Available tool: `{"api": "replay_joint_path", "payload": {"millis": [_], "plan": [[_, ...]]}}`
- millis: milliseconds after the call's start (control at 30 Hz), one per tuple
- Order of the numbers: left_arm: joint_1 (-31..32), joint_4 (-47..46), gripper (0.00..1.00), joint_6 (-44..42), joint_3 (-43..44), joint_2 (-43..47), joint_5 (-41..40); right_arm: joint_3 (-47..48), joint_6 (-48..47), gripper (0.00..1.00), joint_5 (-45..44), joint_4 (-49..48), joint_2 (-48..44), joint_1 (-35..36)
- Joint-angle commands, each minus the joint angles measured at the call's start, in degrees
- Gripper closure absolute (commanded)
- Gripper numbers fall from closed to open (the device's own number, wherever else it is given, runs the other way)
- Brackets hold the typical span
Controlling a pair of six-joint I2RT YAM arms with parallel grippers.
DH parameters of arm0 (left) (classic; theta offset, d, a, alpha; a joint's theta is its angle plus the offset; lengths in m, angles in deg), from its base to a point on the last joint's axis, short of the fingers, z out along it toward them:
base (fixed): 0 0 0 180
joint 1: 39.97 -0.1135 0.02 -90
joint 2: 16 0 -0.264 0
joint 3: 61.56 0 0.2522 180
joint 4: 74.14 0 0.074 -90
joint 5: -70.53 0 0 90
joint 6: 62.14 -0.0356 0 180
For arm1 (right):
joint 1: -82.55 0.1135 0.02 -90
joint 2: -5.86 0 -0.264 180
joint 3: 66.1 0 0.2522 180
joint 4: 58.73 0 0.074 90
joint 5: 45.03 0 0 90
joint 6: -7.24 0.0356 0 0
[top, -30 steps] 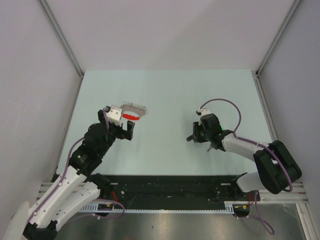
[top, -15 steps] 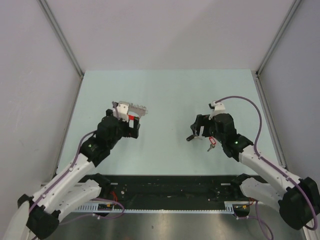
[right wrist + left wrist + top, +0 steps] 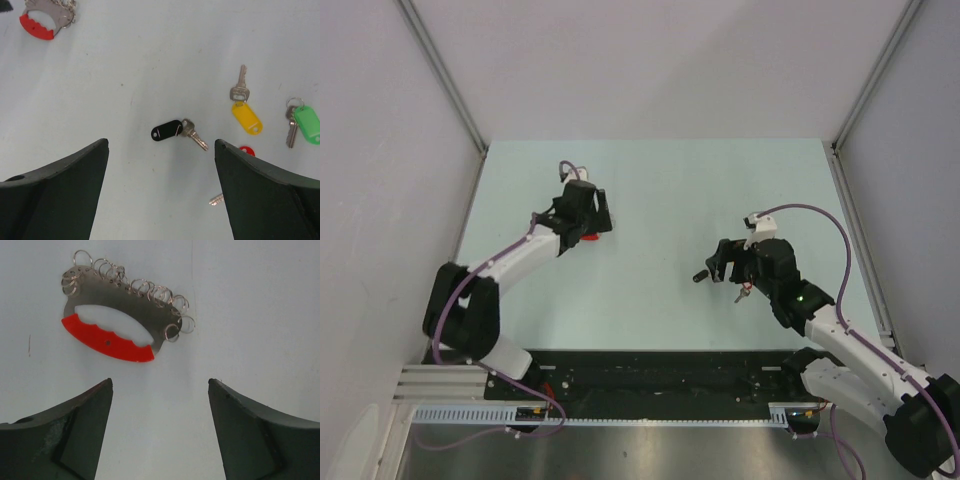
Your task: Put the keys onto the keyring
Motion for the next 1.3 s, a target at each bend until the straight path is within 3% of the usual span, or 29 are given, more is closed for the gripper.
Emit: {"api": "replay_joint_path", "payload": {"millis": [0,167,367,567,1033,1267], "plan": [[-1.8,-1.9,0.22,5.7,7.7,-8.2,-3.7,-1.2,-1.3,0.10,0.4,-2.4,-2.3,0.2],[-3.3,-2.3,0.31,5.3,13.7,-17.4,-1.8,-2.0,-1.7,0.11,0.5,-2.7,-4.1,0.2],[-3.7,-1.1,0.33,3.3,18.6,-25.6,3.6,-2.5,-1.9,0.11,0.8,-2.8,-4.4,0.2],[-3.7,-0.4,0.32,3.3,17.9,-28.0,7.8,-2.6,-2.1,0.12,0.9,-2.9,-4.4,0.1],[1.1,-4.1,0.29,4.9,-5.9,-14.1,19.5,-2.8,-2.5,0.12,0.6,-2.6,-4.8,0.2],[7.6,-1.5,0.26,5.3,-18.0,-2.1,17.4,-2.7,-3.2,0.13,1.6,-2.9,-4.4,2.0]]}}
